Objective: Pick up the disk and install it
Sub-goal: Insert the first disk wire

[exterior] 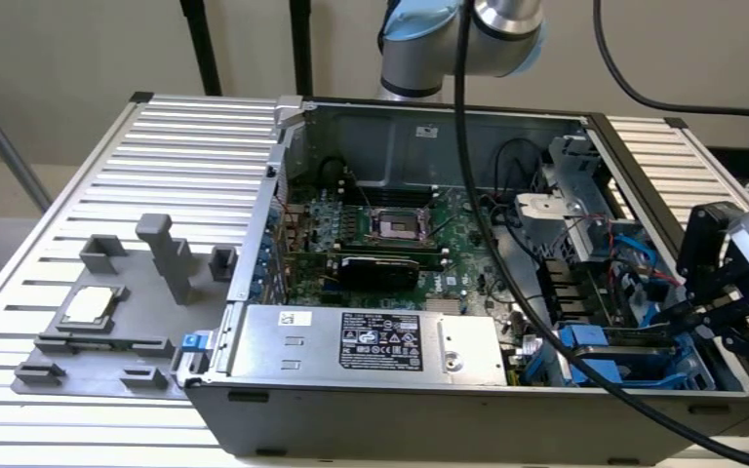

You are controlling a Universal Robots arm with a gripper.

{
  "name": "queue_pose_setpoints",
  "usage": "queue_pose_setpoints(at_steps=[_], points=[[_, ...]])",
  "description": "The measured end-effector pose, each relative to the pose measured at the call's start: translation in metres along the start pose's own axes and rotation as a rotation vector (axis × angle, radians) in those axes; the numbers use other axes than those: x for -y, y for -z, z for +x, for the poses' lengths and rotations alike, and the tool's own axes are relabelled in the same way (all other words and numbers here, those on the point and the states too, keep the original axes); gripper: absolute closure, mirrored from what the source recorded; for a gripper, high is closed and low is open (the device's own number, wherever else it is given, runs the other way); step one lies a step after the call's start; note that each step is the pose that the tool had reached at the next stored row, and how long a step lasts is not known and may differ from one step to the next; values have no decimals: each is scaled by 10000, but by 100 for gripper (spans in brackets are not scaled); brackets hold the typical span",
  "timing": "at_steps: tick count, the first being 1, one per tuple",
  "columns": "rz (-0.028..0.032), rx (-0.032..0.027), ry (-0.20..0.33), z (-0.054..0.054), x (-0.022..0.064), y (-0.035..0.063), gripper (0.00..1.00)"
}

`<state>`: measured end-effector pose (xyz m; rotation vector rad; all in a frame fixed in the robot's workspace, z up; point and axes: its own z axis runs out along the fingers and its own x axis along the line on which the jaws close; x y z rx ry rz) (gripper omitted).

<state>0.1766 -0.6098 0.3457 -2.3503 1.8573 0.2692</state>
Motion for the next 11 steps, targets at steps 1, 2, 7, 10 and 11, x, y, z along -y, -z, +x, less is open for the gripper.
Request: queue_pose_setpoints(at_steps=[1,2,7,10,11], points=[[-8,3,40,0,0,0,83],[-16,4,75,0,1,-1,83],[-39,12,186,1,2,0,83],[-40,13,192,-6,-29,-1,83],[-40,14,191,-12,-55,-3,83]])
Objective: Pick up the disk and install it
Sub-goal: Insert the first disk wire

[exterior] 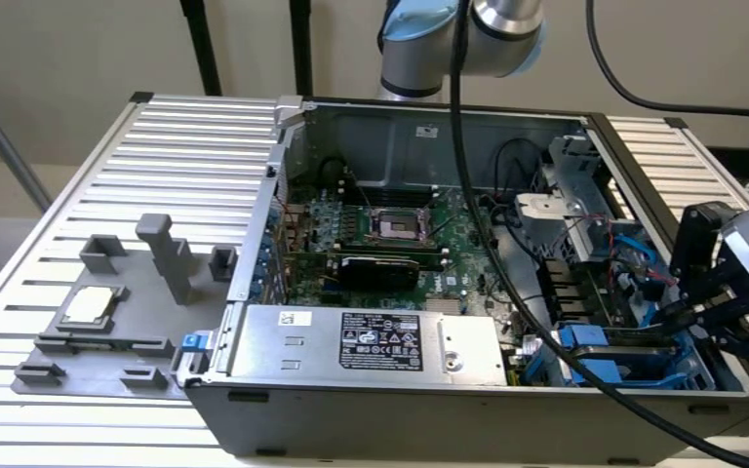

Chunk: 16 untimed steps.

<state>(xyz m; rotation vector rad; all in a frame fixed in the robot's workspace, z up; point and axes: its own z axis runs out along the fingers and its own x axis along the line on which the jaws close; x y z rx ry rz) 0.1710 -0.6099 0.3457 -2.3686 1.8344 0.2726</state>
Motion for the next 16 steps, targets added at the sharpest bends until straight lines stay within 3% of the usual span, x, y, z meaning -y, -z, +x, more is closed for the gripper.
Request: queue_pose_setpoints(at_steps=[4,8,10,14,16], points=[[1,0,-3,-38,-151,-9,83],[25,-8,-123,-50,-198,-13,83],[33,-73,-228,-50,-198,-15,83],[33,-308,-502,-47,-200,-26,83],[27,-380,-628,-46,-201,-35,83]])
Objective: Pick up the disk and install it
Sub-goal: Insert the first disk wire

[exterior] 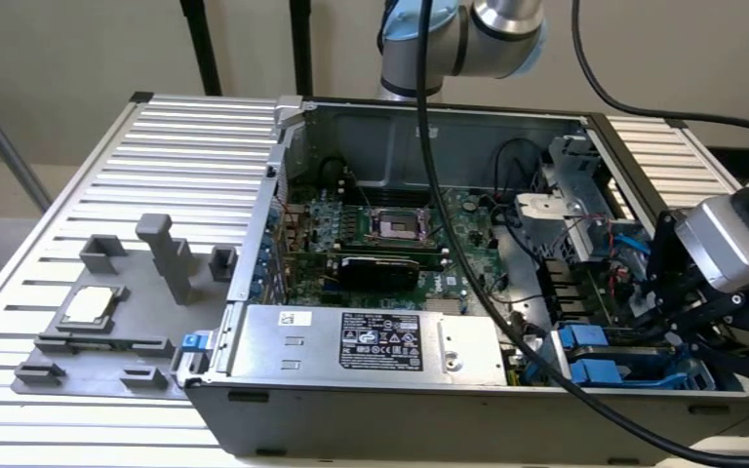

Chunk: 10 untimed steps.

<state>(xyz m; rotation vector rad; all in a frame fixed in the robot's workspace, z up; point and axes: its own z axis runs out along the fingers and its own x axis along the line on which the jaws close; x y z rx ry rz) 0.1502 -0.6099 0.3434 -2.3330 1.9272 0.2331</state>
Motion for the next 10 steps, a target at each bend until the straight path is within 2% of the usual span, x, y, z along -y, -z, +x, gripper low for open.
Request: queue_pose_setpoints(at_steps=[3,6,8,10], points=[[-89,-30,-161,1,-5,-14,83],[-190,-17,-373,1,-6,-19,83],[-218,3,-519,0,-5,-24,83],[-221,13,-670,-2,-5,-27,83]])
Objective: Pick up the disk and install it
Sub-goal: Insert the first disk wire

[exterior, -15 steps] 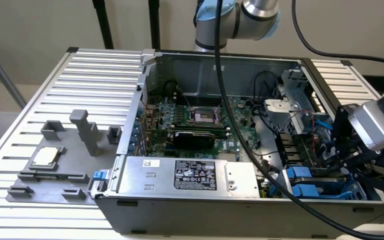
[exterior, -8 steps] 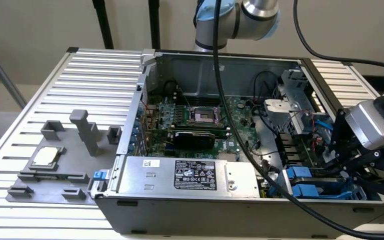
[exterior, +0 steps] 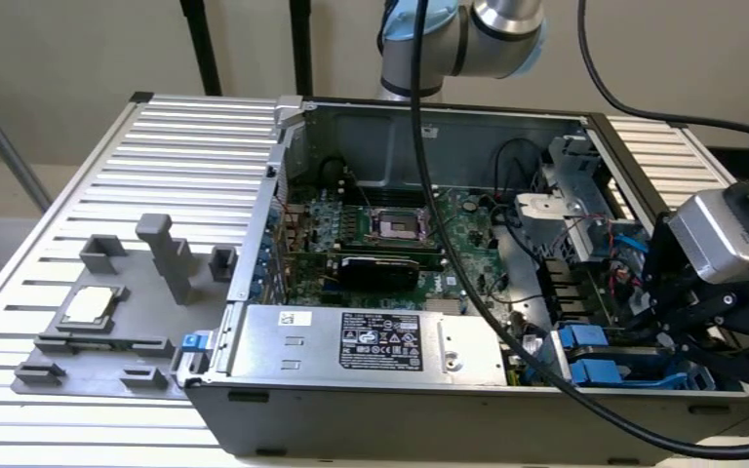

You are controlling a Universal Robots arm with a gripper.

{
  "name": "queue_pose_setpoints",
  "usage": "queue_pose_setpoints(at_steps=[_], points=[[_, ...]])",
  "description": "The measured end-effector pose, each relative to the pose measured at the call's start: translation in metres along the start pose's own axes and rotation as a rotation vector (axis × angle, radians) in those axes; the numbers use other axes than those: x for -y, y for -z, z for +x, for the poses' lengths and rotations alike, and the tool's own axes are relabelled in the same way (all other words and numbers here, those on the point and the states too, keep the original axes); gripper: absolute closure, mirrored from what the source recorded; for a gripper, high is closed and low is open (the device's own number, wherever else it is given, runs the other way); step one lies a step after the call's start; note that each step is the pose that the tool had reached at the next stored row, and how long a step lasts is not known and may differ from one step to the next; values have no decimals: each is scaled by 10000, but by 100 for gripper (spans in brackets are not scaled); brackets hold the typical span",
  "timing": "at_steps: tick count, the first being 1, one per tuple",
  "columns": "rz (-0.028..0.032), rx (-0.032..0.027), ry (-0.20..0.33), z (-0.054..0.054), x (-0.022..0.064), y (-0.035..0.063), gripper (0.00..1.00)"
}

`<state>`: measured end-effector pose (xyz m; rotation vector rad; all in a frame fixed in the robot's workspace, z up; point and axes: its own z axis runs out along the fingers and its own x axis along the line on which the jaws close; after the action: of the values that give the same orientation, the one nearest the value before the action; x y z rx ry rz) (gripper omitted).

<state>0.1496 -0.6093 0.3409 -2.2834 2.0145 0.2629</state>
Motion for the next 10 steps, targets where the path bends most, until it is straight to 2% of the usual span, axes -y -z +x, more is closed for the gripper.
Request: queue_pose_setpoints(at_steps=[10], points=[[82,45,-750,-17,3,-6,83]])
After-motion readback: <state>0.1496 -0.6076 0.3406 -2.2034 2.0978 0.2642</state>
